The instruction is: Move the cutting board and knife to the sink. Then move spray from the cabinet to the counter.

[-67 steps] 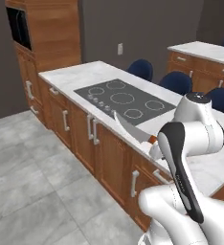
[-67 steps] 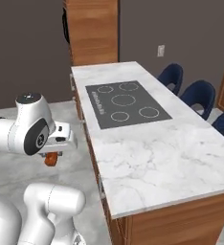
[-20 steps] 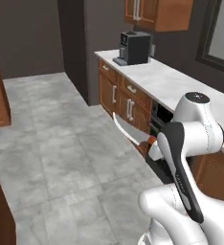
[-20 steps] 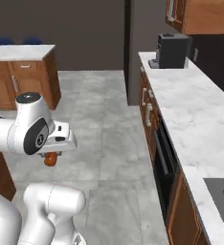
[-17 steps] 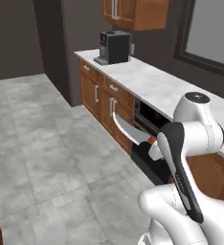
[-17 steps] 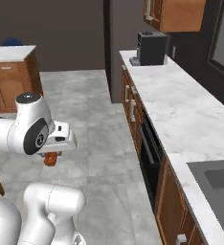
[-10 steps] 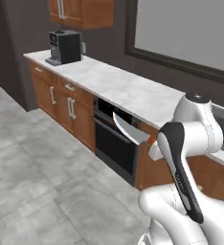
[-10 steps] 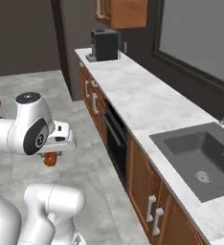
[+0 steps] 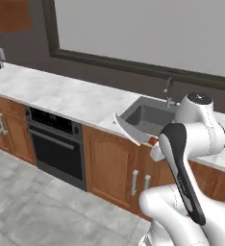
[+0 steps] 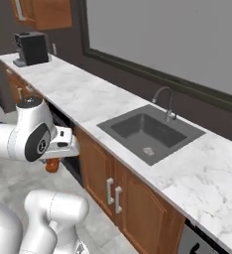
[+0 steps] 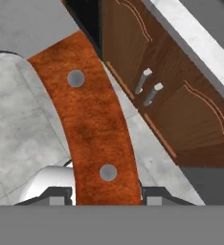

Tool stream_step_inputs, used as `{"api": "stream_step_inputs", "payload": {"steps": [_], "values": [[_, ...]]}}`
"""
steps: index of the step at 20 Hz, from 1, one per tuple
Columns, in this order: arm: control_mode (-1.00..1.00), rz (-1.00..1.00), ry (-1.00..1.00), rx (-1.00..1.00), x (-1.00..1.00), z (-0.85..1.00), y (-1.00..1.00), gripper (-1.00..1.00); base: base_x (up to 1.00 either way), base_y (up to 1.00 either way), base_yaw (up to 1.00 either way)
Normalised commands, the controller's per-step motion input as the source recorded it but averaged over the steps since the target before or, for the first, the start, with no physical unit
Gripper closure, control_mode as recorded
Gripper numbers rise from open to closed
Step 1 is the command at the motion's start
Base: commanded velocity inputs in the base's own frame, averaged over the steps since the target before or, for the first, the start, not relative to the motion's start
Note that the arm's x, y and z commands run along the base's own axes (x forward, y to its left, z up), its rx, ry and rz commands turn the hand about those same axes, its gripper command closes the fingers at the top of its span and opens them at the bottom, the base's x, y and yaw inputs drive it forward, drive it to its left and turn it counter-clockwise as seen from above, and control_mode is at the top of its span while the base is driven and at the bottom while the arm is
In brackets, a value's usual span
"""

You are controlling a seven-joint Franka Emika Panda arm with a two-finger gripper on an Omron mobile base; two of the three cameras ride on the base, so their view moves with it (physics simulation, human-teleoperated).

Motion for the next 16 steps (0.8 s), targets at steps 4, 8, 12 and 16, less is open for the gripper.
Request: {"api": "stream_step_inputs", "payload": {"steps": [4, 8, 12, 16], "values": [[1.00, 0.00, 0.00, 0.00, 0.00, 0.00, 0.00, 1.00, 0.11, -0.04, -0.50], [1.00, 0.00, 0.00, 0.00, 0.00, 0.00, 0.00, 1.00, 0.34, 0.00, -0.46], [1.00, 0.00, 0.00, 0.00, 0.00, 0.00, 0.00, 1.00, 0.31, 0.03, -0.43], [1.00, 0.00, 0.00, 0.00, 0.00, 0.00, 0.00, 1.00, 0.39, 0.21, -0.42]]}}
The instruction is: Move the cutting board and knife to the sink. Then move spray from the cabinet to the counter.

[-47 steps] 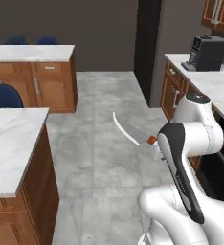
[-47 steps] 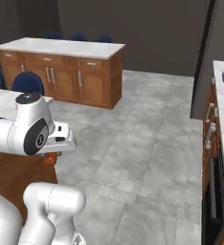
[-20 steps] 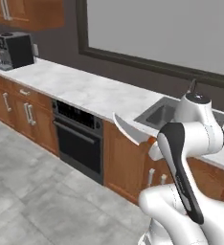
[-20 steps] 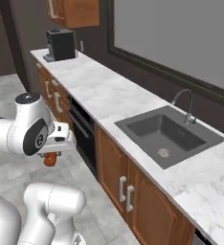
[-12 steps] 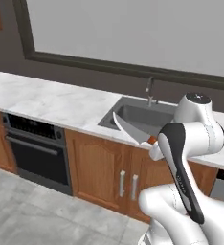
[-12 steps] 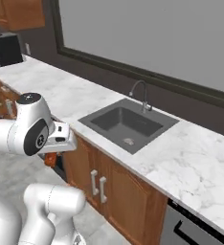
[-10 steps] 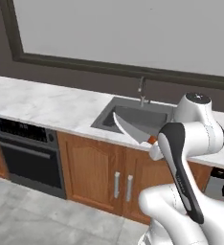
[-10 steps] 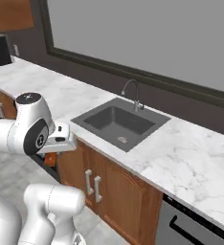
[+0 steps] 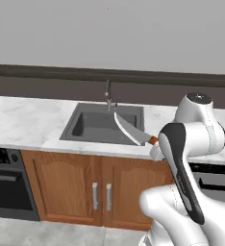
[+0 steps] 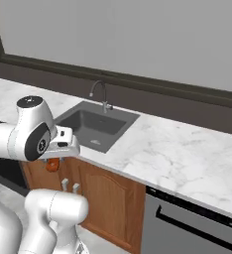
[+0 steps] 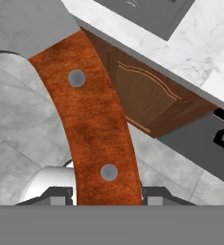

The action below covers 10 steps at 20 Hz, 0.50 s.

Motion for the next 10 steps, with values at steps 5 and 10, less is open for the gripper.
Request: {"api": "stream_step_inputs", "payload": {"steps": [5, 10], "values": [[1.00, 0.00, 0.00, 0.00, 0.00, 0.00, 0.00, 1.00, 0.08, 0.39, -0.38], [1.00, 0.00, 0.00, 0.00, 0.00, 0.00, 0.00, 1.00, 0.00, 0.69, -0.31]]}}
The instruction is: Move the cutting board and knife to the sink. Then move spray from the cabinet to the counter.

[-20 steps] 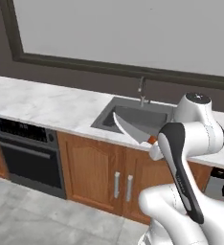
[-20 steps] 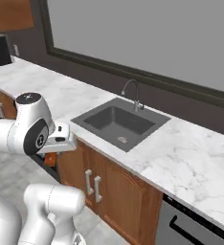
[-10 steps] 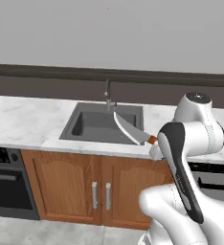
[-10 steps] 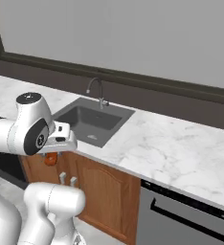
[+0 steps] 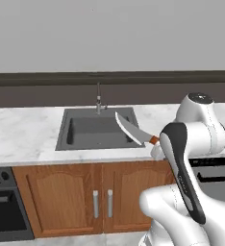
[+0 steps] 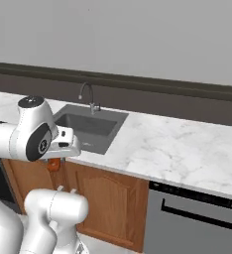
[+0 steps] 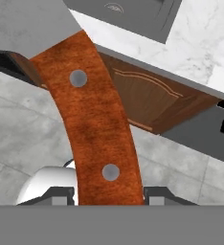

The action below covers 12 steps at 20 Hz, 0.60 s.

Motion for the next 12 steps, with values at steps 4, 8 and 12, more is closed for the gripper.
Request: {"api": "stream_step_inputs", "payload": {"steps": [4, 8, 12], "values": [[1.00, 0.00, 0.00, 0.00, 0.00, 0.00, 0.00, 1.00, 0.00, 0.85, -0.26], [1.00, 0.00, 0.00, 0.00, 0.00, 0.00, 0.00, 1.00, 0.00, 0.59, -0.24], [1.00, 0.00, 0.00, 0.00, 0.00, 0.00, 0.00, 1.00, 0.00, 0.02, -0.22]]}}
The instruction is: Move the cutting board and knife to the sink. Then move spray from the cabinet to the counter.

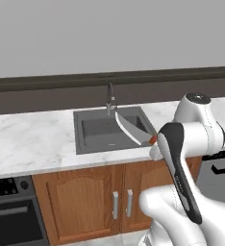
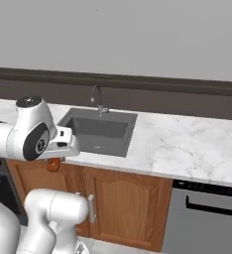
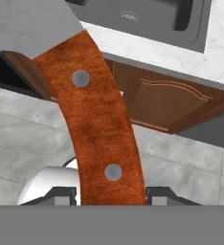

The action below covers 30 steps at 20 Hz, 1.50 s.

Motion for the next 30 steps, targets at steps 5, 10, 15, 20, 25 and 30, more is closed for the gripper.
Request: {"api": "stream_step_inputs", "payload": {"steps": [5, 10, 15, 20, 25, 30], "values": [[1.00, 0.00, 0.00, 0.00, 0.00, 0.00, 0.00, 1.00, 0.31, -0.08, -0.22], [1.00, 0.00, 0.00, 0.00, 0.00, 0.00, 0.00, 1.00, 0.77, 0.11, -0.17], [1.00, 0.00, 0.00, 0.00, 0.00, 0.00, 0.00, 1.00, 0.90, 0.12, -0.09], [1.00, 0.00, 0.00, 0.00, 0.00, 0.00, 0.00, 1.00, 0.96, 0.10, 0.00], [1.00, 0.00, 0.00, 0.00, 0.00, 0.00, 0.00, 1.00, 0.99, 0.00, 0.13], [1.00, 0.00, 0.00, 0.00, 0.00, 0.00, 0.00, 1.00, 0.85, 0.00, 0.14]]}}
